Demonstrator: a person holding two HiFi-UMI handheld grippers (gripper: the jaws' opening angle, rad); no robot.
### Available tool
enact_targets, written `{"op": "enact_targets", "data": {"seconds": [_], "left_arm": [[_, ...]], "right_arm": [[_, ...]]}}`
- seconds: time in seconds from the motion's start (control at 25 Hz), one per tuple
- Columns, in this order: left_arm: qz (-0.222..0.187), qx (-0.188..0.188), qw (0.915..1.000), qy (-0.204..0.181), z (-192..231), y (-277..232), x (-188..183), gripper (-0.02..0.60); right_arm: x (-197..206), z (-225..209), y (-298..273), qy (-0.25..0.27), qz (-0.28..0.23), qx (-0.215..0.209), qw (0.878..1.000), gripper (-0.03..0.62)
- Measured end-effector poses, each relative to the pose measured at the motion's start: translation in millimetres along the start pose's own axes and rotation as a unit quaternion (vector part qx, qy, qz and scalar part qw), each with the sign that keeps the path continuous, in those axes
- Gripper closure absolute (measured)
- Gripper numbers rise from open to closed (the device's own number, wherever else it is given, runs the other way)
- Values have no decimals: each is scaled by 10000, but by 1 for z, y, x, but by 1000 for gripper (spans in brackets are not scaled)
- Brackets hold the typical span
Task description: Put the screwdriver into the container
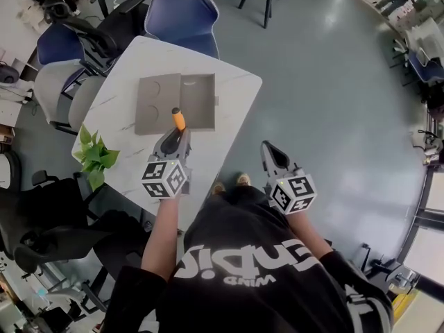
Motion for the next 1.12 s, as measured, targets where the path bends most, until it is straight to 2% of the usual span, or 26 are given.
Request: {"op": "enact_targets", "data": {"seconds": [0.36, 0.76, 1.12], "left_arm": [[357, -141, 9992, -75, 19, -69, 7, 505], [1130, -338, 9929, 143, 60, -144, 39, 505], [1777, -496, 9826, -201, 65, -184, 58, 505]], "right_arm": [[-13, -18, -18, 5, 1, -94, 10000, 580], [-23, -40, -35, 43, 72, -115, 9999, 581], [-15, -54, -45, -75, 247, -62, 9996, 582]]}}
Point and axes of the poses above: the fingertips, and each gripper's own axes: y backward along the fingers, z to its left, x out of its underside, the point moved 2 cm from there along y, backward along the fingers, and after that the axes turned 7 degrees about -x, right-handed, at the moved point
